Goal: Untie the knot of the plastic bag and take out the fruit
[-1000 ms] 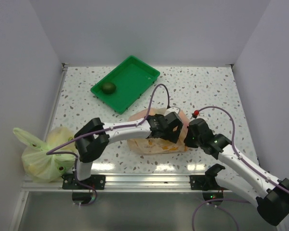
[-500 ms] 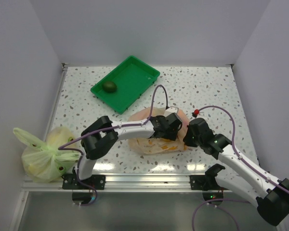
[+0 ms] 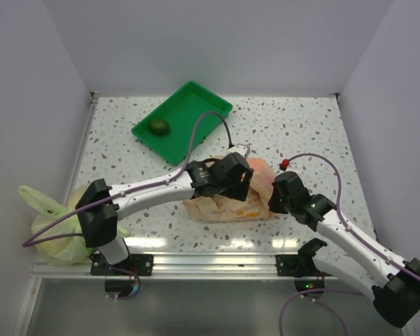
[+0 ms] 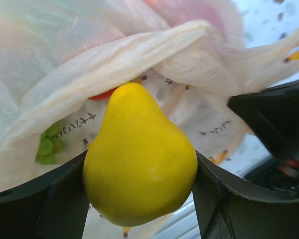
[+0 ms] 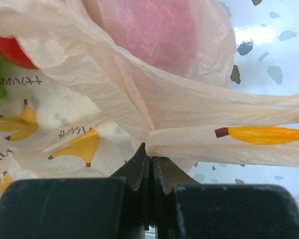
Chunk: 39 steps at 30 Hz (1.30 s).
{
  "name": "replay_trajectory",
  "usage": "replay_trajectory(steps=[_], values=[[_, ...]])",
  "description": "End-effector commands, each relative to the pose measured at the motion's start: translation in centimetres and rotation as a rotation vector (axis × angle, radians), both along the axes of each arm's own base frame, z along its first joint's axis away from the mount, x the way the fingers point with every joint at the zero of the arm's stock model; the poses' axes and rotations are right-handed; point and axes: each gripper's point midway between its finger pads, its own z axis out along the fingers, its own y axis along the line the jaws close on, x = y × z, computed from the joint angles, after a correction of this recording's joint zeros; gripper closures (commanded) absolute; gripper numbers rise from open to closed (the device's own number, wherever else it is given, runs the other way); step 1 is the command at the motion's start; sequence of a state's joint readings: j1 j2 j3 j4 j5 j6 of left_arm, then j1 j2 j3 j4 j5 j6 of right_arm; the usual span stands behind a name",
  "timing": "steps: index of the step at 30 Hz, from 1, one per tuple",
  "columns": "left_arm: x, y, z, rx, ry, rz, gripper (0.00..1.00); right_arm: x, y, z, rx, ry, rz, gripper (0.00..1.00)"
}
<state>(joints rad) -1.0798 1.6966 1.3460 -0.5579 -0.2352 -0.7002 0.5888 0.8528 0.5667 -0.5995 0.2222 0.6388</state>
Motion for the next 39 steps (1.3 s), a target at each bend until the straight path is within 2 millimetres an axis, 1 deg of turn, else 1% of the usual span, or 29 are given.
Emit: replay_trajectory(steps=[1,3,5,6,7,9,10,12,13,14,15,16,17,18,19,20,22,23,25,27,31,32,33,34,35,36,37,38,39], values=[[1.1,0.5,7.8,-0.101,-0.081,-0.018,0.66,1.0,-0.6,1.5,-0.039,-0.050,-0.015,1.00],[3.3,2.2,10.0,-0.141,-0.106,0.018,0.69,1.1,-0.6,1.4,-0.046,-0.043,-0.011,1.00],[6.9,5.0,11.6,-0.160,-0.178,0.109,0.70,1.3,-0.4,1.7,-0.049,-0.047,-0.003,1.00],[8.3,6.4,11.7,-0.139,-0.202,0.144,0.70,1.3,-0.4,1.8,-0.046,-0.050,0.001,1.00],[11.0,9.1,11.7,-0.135,-0.208,0.218,0.71,1.3,-0.3,1.9,-0.046,-0.048,0.010,1.00],[13.6,11.2,11.2,-0.133,-0.210,0.264,0.71,1.3,-0.1,2.1,-0.043,-0.049,0.019,1.00],[15.7,13.7,10.8,-0.123,-0.212,0.332,0.71,1.4,0.0,2.3,-0.040,-0.052,0.020,1.00],[18.3,15.8,9.0,-0.099,-0.192,0.387,0.71,1.3,0.1,2.4,-0.033,-0.051,0.032,1.00],[20.1,18.1,8.3,-0.087,-0.187,0.447,0.71,1.3,0.2,2.5,-0.027,-0.052,0.034,1.00],[21.3,18.9,6.1,-0.059,-0.149,0.470,0.70,1.3,0.4,2.6,-0.020,-0.056,0.042,1.00],[22.1,19.7,5.2,-0.055,-0.128,0.484,0.67,1.3,0.5,2.6,-0.016,-0.057,0.044,1.00],[23.5,21.2,4.9,-0.052,-0.127,0.519,0.65,1.3,0.6,2.7,-0.013,-0.056,0.048,1.00],[24.6,21.6,2.6,-0.024,-0.096,0.530,0.59,1.4,0.7,2.7,-0.012,-0.058,0.049,1.00],[25.4,22.3,1.9,-0.007,-0.095,0.543,0.54,1.3,0.9,2.7,-0.005,-0.055,0.057,1.00],[26.6,23.1,2.0,-0.007,-0.103,0.565,0.50,1.3,0.9,2.6,-0.006,-0.053,0.060,1.00],[27.1,23.3,-0.1,0.016,-0.061,0.569,0.42,1.4,1.0,2.7,-0.007,-0.053,0.064,1.00],[28.4,24.0,-0.4,0.026,-0.062,0.586,0.32,1.5,1.2,2.8,0.000,-0.054,0.073,1.00],[28.7,24.5,-1.2,0.059,-0.062,0.597,0.19,1.5,1.2,2.8,0.002,-0.056,0.073,1.00],[29.1,24.9,-1.1,0.075,-0.078,0.609,0.00,1.6,1.3,2.9,0.003,-0.058,0.076,1.00],[29.2,25.1,-0.8,0.081,-0.085,0.604,0.00,1.6,1.3,3.0,0.003,-0.063,0.079,1.00],[27.4,24.7,0.4,0.072,-0.092,0.574,0.00,1.5,1.1,2.9,-0.011,-0.057,0.082,1.00],[26.9,24.5,2.2,0.056,-0.125,0.565,0.00,1.4,1.0,2.9,-0.013,-0.058,0.082,1.00],[26.3,24.3,2.6,0.060,-0.135,0.546,0.00,1.4,1.0,2.9,-0.016,-0.059,0.083,1.00],[25.2,23.3,2.6,0.067,-0.133,0.513,0.00,1.4,0.9,2.9,-0.018,-0.058,0.081,1.00],[24.3,22.7,4.4,0.061,-0.172,0.479,0.00,1.4,0.8,2.9,-0.022,-0.059,0.080,1.00],[23.2,22.1,4.4,0.075,-0.176,0.446,0.00,1.5,0.8,2.9,-0.025,-0.059,0.081,1.00],[21.9,20.0,5.0,0.077,-0.196,0.383,0.00,1.5,0.7,3.0,-0.032,-0.061,0.081,1.00],[20.7,19.2,6.8,0.081,-0.241,0.338,0.00,1.5,0.6,3.0,-0.035,-0.063,0.080,1.00],[18.8,16.9,6.9,0.082,-0.245,0.266,0.00,1.5,0.6,3.1,-0.038,-0.065,0.083,1.00]])
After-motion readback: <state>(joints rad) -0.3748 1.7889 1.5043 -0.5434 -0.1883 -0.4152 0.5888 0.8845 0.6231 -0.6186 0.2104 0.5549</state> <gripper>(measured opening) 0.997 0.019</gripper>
